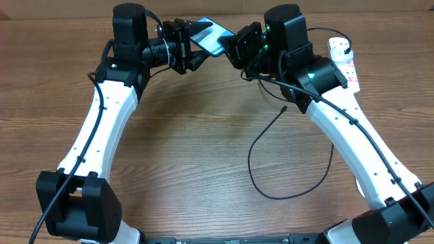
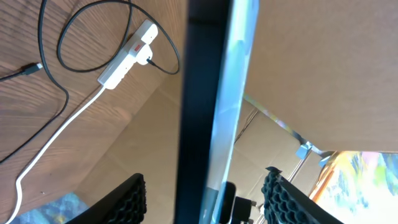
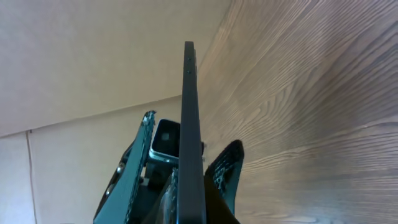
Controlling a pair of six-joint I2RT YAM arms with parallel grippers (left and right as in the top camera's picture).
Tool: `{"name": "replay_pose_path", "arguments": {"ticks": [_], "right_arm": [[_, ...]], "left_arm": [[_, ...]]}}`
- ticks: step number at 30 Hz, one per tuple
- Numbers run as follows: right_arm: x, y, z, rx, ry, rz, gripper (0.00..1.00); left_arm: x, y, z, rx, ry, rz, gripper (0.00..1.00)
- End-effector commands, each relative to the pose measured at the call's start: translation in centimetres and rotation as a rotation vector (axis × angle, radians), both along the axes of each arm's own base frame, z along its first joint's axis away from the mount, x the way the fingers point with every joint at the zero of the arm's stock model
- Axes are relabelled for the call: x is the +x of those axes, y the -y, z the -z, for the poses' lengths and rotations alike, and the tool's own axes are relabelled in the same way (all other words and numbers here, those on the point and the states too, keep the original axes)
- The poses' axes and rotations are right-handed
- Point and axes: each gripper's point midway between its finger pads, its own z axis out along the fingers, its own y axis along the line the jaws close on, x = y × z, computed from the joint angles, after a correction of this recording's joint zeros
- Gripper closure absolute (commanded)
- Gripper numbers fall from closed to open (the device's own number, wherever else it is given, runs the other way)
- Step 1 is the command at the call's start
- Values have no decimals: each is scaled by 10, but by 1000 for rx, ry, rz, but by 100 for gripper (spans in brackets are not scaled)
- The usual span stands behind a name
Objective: Plug charger to phone and switch on socket
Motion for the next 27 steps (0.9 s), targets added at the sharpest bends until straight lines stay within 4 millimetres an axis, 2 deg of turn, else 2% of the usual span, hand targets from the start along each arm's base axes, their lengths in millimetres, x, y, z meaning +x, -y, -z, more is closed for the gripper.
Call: {"name": "replay_pose_path", "arguments": {"ticks": [1,4,16,21,27], "right_arm": [[3,2,-27,34,54,24,96],[3,2,-27,41,47,28,96],[-4,-5,-28,81,16,-11,96],[-6,-7,-29,88,12,-29,96],[-6,-7,-29,88,11,-30,96]], "left_arm": [[4,-1,-1,-3,-7,-16,49],[4,-1,-1,-3,-7,-15,55],[6,-2,0,4,-6,-29,56],[6,-2,0,4,-6,-29,63],[6,-2,0,4,-6,-29,64]]}}
